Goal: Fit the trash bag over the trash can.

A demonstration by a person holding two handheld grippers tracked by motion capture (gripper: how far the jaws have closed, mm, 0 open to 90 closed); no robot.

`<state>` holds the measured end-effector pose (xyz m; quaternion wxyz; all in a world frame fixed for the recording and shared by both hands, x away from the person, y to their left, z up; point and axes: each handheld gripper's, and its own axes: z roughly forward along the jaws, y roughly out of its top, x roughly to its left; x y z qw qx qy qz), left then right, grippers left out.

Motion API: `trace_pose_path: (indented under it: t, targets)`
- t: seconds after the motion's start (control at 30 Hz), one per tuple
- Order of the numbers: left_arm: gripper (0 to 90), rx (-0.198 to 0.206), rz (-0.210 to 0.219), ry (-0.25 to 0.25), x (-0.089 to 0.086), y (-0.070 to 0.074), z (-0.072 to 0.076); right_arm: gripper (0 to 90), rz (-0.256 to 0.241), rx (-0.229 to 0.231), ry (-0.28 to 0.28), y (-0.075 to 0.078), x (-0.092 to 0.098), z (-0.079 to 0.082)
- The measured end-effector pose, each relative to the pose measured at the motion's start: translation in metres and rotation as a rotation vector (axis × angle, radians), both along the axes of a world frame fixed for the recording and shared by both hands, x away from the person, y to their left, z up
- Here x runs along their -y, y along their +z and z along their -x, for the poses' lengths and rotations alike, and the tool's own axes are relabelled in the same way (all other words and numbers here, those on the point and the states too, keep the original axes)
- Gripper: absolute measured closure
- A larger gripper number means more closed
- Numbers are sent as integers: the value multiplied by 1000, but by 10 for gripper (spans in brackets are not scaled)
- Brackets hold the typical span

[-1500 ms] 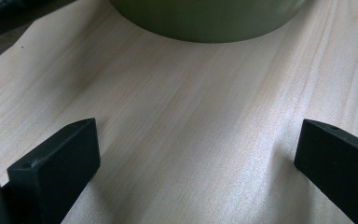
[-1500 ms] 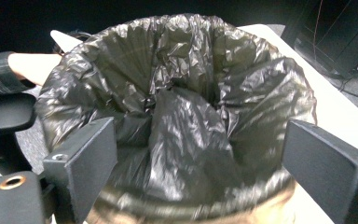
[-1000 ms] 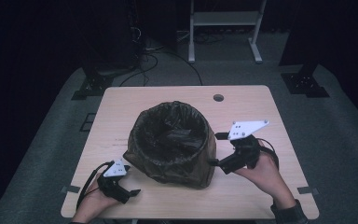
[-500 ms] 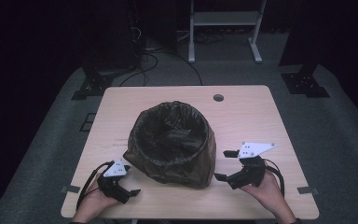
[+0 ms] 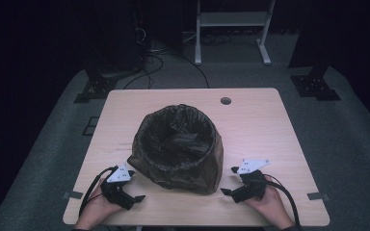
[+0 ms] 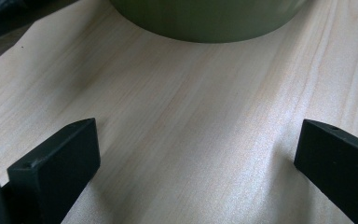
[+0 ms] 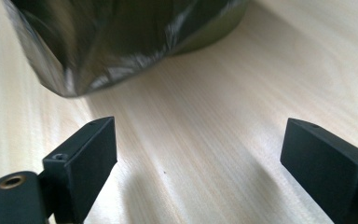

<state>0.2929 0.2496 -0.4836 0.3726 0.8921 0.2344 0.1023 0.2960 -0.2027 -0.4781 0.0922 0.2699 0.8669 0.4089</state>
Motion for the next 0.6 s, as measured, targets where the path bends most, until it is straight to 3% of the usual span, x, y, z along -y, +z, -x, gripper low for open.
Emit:
trace_pose_path:
  t: [0.13, 0.6]
  targets:
    - [0, 0, 0, 0, 0, 0, 0, 96, 58, 4, 3, -7, -5, -1]
    - [0, 0, 0, 0, 0, 0, 0, 97, 71, 21, 1, -8, -5, -1]
